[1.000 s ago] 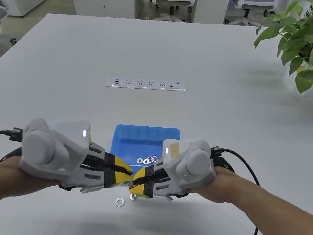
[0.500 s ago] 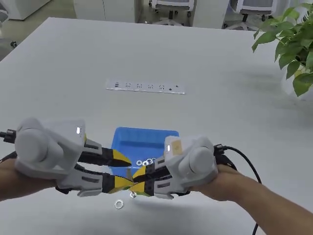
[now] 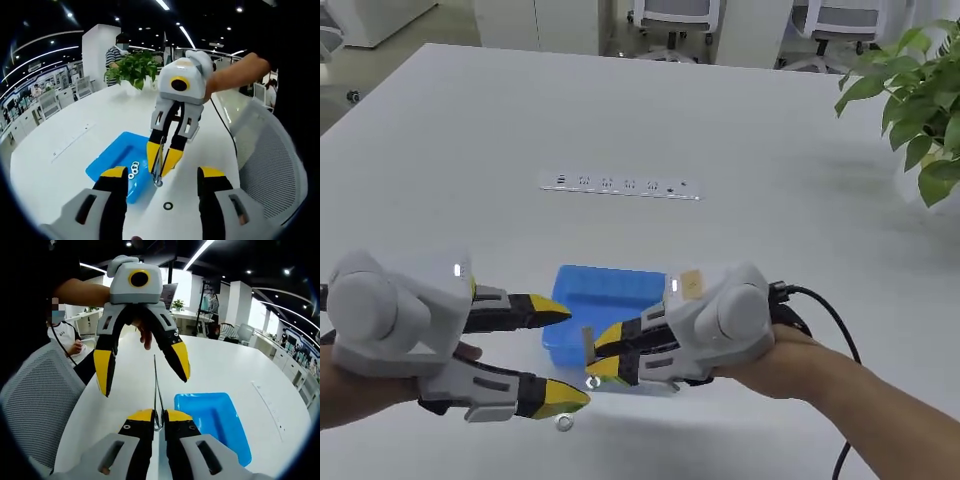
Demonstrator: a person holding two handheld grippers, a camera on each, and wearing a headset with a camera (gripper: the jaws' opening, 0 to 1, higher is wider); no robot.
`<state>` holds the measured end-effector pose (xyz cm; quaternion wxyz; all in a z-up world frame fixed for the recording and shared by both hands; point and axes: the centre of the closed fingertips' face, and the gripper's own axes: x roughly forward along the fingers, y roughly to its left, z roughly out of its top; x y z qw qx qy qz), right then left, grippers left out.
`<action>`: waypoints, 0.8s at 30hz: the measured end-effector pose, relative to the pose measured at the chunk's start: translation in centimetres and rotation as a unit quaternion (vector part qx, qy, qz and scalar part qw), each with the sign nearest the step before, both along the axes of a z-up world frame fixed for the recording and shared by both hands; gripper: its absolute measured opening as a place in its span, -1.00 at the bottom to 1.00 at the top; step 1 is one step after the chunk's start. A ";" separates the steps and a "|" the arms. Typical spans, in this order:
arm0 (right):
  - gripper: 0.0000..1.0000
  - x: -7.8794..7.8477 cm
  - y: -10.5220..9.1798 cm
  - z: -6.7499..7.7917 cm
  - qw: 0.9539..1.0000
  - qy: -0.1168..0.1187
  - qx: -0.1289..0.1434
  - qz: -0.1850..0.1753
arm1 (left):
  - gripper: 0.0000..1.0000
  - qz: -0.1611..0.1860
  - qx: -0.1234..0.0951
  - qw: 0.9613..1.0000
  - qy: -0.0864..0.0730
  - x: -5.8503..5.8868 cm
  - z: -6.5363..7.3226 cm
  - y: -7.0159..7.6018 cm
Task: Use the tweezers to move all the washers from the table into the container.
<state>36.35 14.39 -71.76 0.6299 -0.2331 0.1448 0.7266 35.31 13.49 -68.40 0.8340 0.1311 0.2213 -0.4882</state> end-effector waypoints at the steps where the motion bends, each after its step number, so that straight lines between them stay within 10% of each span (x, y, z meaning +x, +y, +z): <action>1: -0.83 0.1 0.0 0.1 1.000 -0.001 0.001 0.000 | 0.25 0.006 -0.006 1.000 -0.001 0.0 0.1 0.1; 24: -0.83 4.0 0.8 1.9 0.999 -0.014 0.024 -0.023 | 0.80 0.064 -0.047 0.997 -0.005 -0.3 0.7 1.3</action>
